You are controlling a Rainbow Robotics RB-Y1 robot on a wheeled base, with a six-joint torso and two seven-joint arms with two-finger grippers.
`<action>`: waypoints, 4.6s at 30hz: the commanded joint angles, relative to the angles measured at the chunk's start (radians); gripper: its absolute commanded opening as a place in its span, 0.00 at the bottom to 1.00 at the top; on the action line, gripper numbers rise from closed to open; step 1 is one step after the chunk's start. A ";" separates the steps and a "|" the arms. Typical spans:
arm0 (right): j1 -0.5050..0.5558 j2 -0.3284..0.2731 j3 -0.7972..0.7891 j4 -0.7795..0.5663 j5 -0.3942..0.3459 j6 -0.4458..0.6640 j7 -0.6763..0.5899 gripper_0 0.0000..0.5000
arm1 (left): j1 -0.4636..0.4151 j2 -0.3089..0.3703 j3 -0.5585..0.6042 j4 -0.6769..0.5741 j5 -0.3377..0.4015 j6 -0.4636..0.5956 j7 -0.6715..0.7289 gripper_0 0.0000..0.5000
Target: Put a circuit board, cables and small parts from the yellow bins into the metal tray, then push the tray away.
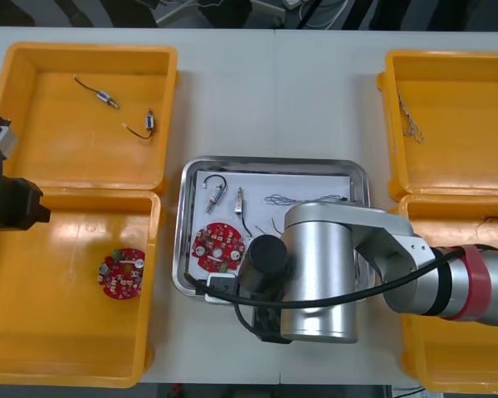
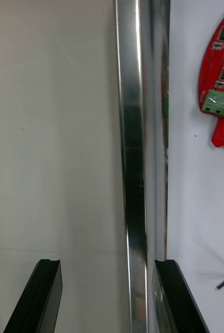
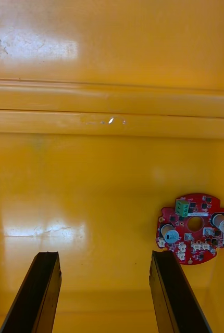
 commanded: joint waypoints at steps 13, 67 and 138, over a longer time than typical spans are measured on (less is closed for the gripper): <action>-0.066 0.011 0.092 0.038 0.067 -0.056 0.026 1.00 | 0.012 0.045 0.033 -0.031 -0.011 -0.010 -0.066 1.00; -0.066 0.000 0.106 0.036 0.173 -0.017 0.041 0.00 | 0.012 0.045 0.033 -0.031 -0.011 -0.010 -0.066 1.00; -0.420 -0.002 -0.053 0.576 -0.083 -0.273 0.337 0.00 | 0.012 0.045 0.033 -0.031 -0.011 -0.010 -0.066 1.00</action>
